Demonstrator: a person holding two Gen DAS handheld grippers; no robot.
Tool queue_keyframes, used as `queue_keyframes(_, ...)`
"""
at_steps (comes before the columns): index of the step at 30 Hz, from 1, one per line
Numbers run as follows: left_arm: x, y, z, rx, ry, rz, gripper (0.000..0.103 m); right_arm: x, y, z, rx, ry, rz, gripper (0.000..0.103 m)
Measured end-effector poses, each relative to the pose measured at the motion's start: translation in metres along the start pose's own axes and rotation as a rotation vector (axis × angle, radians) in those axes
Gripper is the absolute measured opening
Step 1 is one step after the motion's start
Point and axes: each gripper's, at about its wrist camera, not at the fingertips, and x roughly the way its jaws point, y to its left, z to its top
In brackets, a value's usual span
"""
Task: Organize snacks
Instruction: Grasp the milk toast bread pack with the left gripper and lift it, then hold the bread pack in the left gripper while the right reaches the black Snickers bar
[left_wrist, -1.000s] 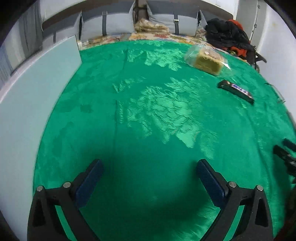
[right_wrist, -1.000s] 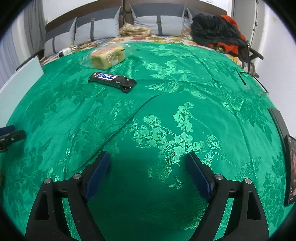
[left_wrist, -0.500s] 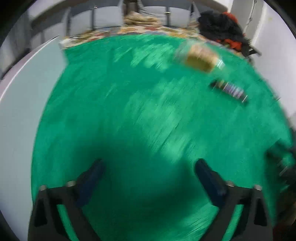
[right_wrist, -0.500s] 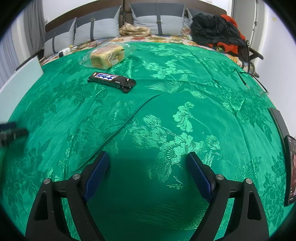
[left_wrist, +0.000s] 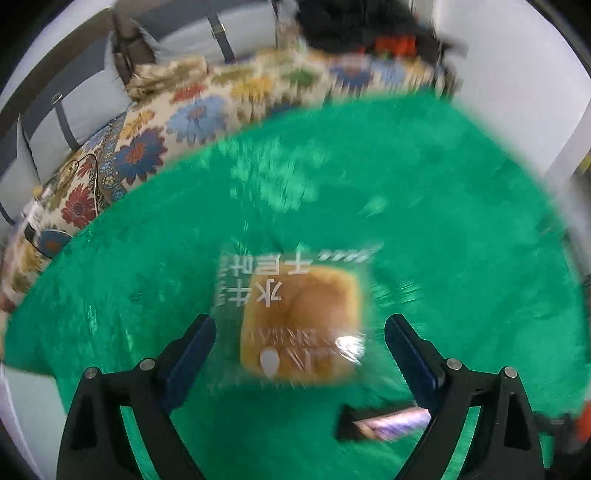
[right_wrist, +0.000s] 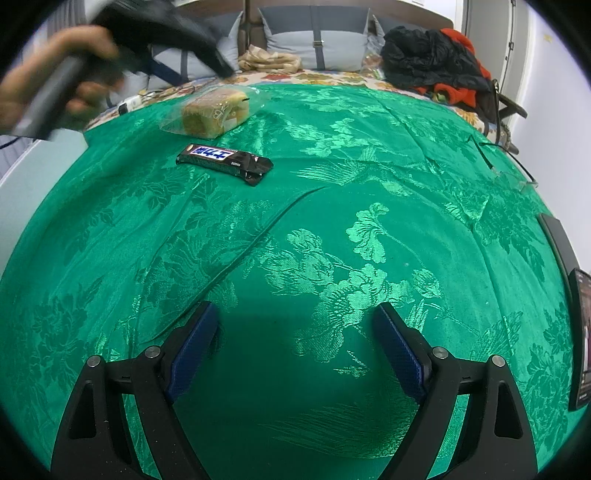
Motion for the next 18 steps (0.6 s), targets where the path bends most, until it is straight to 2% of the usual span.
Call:
queue_keyframes(1, 0.023, -0.004, 0.003, 0.019, 0.063, 0.031, 0.099, 0.0, 0.0, 0.0, 0.0, 0.0, 0.0, 0.089)
queue_keyframes(2, 0.036, -0.006, 0.003, 0.032, 0.085, 0.069, 0.102, 0.0, 0.0, 0.0, 0.0, 0.0, 0.0, 0.089)
queue_keyframes(3, 0.042, -0.007, 0.004, 0.042, 0.075, 0.107, 0.102, 0.0, 0.0, 0.0, 0.0, 0.0, 0.0, 0.089)
queue_keyframes(4, 0.041, -0.006, 0.005, 0.025, 0.037, 0.108, 0.096, 0.0, 0.0, 0.0, 0.0, 0.0, 0.0, 0.089)
queue_keyframes(5, 0.038, -0.001, 0.007, -0.01, 0.011, 0.095, 0.084, 0.0, 0.0, 0.0, 0.0, 0.0, 0.0, 0.089)
queue_keyframes(6, 0.036, 0.003, 0.005, -0.037, -0.006, 0.078, 0.078, 0.0, 0.0, 0.0, 0.0, 0.0, 0.0, 0.089)
queue_keyframes(8, 0.023, 0.016, -0.003, -0.099, -0.057, 0.041, 0.076, 0.001, 0.0, 0.0, 0.0, 0.0, -0.001, 0.089)
queue_keyframes(10, 0.004, 0.027, -0.02, -0.117, -0.101, 0.042, 0.075, 0.001, 0.0, 0.0, 0.0, 0.0, -0.001, 0.089)
queue_keyframes(12, -0.019, 0.041, -0.045, -0.147, -0.128, 0.071, 0.075, 0.001, 0.0, 0.0, 0.0, 0.0, -0.001, 0.089)
queue_keyframes(14, -0.039, 0.055, -0.083, -0.196, -0.129, 0.095, 0.076, 0.001, 0.0, 0.0, 0.0, 0.001, -0.001, 0.089)
queue_keyframes(18, -0.067, 0.077, -0.178, -0.307, -0.105, 0.115, 0.076, 0.001, 0.0, 0.0, 0.0, 0.001, -0.001, 0.089)
